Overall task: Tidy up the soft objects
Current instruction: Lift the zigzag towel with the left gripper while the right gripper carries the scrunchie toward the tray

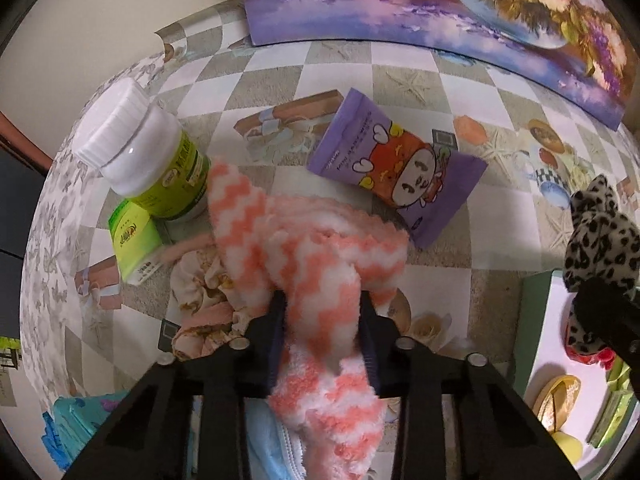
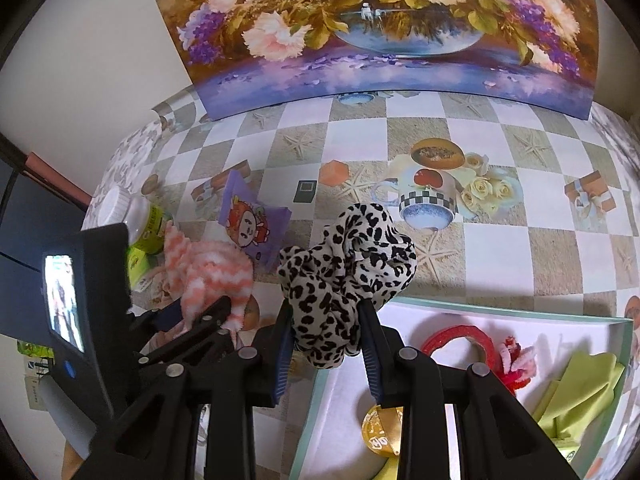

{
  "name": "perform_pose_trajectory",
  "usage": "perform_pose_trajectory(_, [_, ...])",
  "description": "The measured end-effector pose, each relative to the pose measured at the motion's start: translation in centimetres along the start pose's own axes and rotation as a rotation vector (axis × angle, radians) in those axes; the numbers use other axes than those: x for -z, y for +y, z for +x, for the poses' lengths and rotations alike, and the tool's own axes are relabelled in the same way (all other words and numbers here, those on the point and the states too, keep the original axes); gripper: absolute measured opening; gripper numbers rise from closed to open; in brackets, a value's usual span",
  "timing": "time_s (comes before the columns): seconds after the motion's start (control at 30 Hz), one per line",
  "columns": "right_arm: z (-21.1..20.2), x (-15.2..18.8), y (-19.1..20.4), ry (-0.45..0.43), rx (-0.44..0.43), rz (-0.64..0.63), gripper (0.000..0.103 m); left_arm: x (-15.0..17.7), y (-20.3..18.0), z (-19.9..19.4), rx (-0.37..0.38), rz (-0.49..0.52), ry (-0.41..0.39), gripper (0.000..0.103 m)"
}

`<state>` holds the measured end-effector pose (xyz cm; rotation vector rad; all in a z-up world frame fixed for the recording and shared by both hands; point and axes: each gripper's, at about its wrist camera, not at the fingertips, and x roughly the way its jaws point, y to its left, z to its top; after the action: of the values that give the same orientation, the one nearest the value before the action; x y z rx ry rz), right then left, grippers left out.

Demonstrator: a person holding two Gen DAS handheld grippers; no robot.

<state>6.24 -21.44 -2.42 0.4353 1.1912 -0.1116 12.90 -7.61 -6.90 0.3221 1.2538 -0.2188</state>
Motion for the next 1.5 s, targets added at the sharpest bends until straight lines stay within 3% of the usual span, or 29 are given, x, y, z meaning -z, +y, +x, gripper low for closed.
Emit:
perform_pose_trajectory(0.17, [-0.3,0.0,0.1,-0.008,0.003,-0.004,0.033,-0.4,0.8,-1.1,0.076,-0.042,-0.019,0.020])
perform_pose_trajectory(0.4, [-2.1,-0.3,0.6,-0.050,-0.006,-0.015,0.033,-1.2,2.4,-4.3,0.165,-0.100,-0.085,0.018])
perform_pose_trajectory(0.97, [-7.4,-0.8,1.6,-0.176,-0.021,-0.046,0.033,-1.9,6.0,-14.5,0.226,-0.168,-0.338,0.018])
perform_pose_trajectory(1.2, [-8.6,-0.3,0.4,-0.185,-0.013,-0.018,0.033,-1.6,4.5,-15.8,0.228,-0.143,-0.347,0.018])
perform_pose_trajectory(1.5, [-12.6,1.1,-3.4,-0.242,0.034,0.063,0.033,-0.7,0.0,-18.8,0.232,-0.039,-0.377,0.018])
